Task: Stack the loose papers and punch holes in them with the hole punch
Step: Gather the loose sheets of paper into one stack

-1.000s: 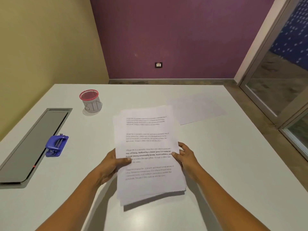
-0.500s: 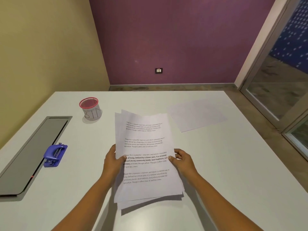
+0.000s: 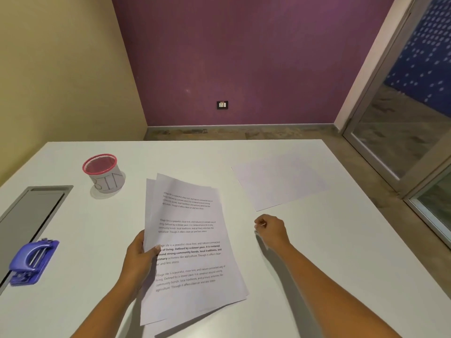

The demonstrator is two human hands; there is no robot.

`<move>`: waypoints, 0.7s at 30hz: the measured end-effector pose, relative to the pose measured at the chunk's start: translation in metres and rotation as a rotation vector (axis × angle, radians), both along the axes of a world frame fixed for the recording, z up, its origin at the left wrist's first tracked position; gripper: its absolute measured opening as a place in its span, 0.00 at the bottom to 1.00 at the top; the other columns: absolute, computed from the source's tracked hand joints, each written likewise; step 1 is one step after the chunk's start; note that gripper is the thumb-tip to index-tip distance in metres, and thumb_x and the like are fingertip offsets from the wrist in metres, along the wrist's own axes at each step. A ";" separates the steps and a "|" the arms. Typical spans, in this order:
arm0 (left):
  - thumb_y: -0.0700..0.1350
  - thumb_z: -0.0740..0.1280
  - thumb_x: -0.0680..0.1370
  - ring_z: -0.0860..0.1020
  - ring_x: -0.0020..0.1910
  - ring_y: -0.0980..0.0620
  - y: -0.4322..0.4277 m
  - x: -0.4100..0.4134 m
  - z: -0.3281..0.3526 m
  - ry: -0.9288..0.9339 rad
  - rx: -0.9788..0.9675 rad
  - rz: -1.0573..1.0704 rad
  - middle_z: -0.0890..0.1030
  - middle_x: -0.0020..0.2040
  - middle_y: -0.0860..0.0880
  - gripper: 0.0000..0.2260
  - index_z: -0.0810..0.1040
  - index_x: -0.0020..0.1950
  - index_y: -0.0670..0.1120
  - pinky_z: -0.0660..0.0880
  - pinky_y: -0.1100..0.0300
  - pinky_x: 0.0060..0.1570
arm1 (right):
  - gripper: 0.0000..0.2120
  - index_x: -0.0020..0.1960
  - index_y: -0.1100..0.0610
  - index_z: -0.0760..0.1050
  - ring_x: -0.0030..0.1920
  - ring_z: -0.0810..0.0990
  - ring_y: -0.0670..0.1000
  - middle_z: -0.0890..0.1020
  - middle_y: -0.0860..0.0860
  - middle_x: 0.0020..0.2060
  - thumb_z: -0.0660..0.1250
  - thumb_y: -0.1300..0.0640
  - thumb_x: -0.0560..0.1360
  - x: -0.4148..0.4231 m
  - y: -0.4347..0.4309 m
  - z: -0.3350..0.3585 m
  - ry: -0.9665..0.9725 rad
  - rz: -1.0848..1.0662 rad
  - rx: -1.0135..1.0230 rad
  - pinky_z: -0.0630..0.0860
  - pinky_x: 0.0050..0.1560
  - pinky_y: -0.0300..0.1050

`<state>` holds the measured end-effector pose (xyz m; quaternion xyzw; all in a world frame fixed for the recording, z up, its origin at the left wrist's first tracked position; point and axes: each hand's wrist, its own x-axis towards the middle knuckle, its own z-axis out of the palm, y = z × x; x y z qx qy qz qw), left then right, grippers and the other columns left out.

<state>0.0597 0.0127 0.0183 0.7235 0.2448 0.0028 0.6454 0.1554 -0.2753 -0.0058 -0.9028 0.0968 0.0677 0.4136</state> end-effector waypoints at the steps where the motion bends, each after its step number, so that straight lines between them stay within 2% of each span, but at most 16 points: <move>1: 0.31 0.61 0.76 0.77 0.54 0.40 0.000 0.004 -0.003 0.006 0.005 -0.006 0.78 0.55 0.43 0.18 0.71 0.64 0.44 0.74 0.47 0.55 | 0.09 0.51 0.62 0.78 0.52 0.80 0.56 0.81 0.57 0.51 0.62 0.65 0.74 0.009 -0.001 -0.002 -0.017 -0.002 -0.036 0.76 0.53 0.43; 4: 0.31 0.61 0.76 0.77 0.52 0.41 -0.001 0.015 -0.011 0.019 0.002 -0.016 0.79 0.54 0.43 0.17 0.71 0.63 0.44 0.73 0.50 0.53 | 0.13 0.58 0.62 0.75 0.57 0.78 0.54 0.77 0.57 0.59 0.62 0.65 0.75 0.030 -0.001 -0.008 -0.073 0.035 -0.098 0.72 0.54 0.40; 8: 0.31 0.61 0.76 0.78 0.54 0.40 0.001 0.023 -0.021 0.049 0.000 -0.025 0.79 0.56 0.42 0.17 0.71 0.64 0.43 0.73 0.47 0.56 | 0.22 0.70 0.61 0.63 0.73 0.62 0.53 0.65 0.56 0.72 0.61 0.58 0.77 0.050 0.002 -0.022 -0.042 0.204 -0.343 0.60 0.70 0.44; 10: 0.31 0.61 0.76 0.78 0.54 0.39 0.003 0.024 -0.025 0.069 -0.004 -0.021 0.79 0.56 0.42 0.17 0.71 0.63 0.43 0.73 0.46 0.56 | 0.23 0.71 0.62 0.60 0.74 0.59 0.55 0.63 0.57 0.72 0.59 0.55 0.79 0.058 0.003 -0.024 -0.020 0.238 -0.458 0.58 0.72 0.46; 14: 0.31 0.62 0.76 0.78 0.53 0.39 0.005 0.023 -0.030 0.090 -0.020 -0.011 0.79 0.56 0.41 0.17 0.71 0.63 0.43 0.73 0.45 0.57 | 0.13 0.62 0.63 0.67 0.60 0.74 0.56 0.76 0.57 0.59 0.54 0.60 0.80 0.059 0.006 -0.023 -0.113 0.269 -0.660 0.67 0.60 0.45; 17: 0.31 0.61 0.76 0.78 0.51 0.42 0.004 0.021 -0.029 0.091 -0.036 -0.004 0.79 0.53 0.43 0.16 0.71 0.62 0.43 0.74 0.51 0.51 | 0.10 0.55 0.63 0.71 0.52 0.79 0.57 0.80 0.58 0.51 0.57 0.68 0.76 0.058 0.008 -0.022 -0.120 0.250 -0.718 0.71 0.49 0.44; 18: 0.30 0.61 0.76 0.78 0.51 0.42 0.003 0.021 -0.029 0.085 -0.037 -0.002 0.79 0.53 0.43 0.17 0.71 0.62 0.43 0.73 0.52 0.51 | 0.08 0.49 0.64 0.74 0.45 0.81 0.57 0.81 0.59 0.44 0.62 0.71 0.71 0.057 0.008 -0.023 -0.184 0.242 -0.740 0.72 0.42 0.43; 19: 0.30 0.61 0.76 0.78 0.52 0.41 0.003 0.020 -0.029 0.084 -0.034 0.005 0.79 0.53 0.43 0.17 0.71 0.62 0.43 0.73 0.51 0.52 | 0.08 0.39 0.64 0.76 0.35 0.81 0.56 0.81 0.58 0.34 0.69 0.72 0.62 0.054 0.009 -0.024 -0.247 0.247 -0.760 0.69 0.32 0.40; 20: 0.30 0.61 0.76 0.77 0.52 0.41 0.002 0.020 -0.028 0.082 -0.029 0.012 0.79 0.53 0.43 0.17 0.71 0.62 0.43 0.72 0.51 0.52 | 0.13 0.29 0.61 0.74 0.24 0.78 0.53 0.77 0.55 0.24 0.74 0.72 0.50 0.050 0.010 -0.025 -0.272 0.259 -0.811 0.64 0.24 0.37; 21: 0.30 0.61 0.76 0.77 0.52 0.41 0.002 0.018 -0.027 0.076 -0.025 0.015 0.78 0.53 0.42 0.17 0.71 0.62 0.43 0.72 0.51 0.52 | 0.19 0.23 0.58 0.70 0.17 0.72 0.49 0.72 0.51 0.18 0.75 0.72 0.41 0.046 0.009 -0.025 -0.265 0.273 -0.852 0.58 0.20 0.35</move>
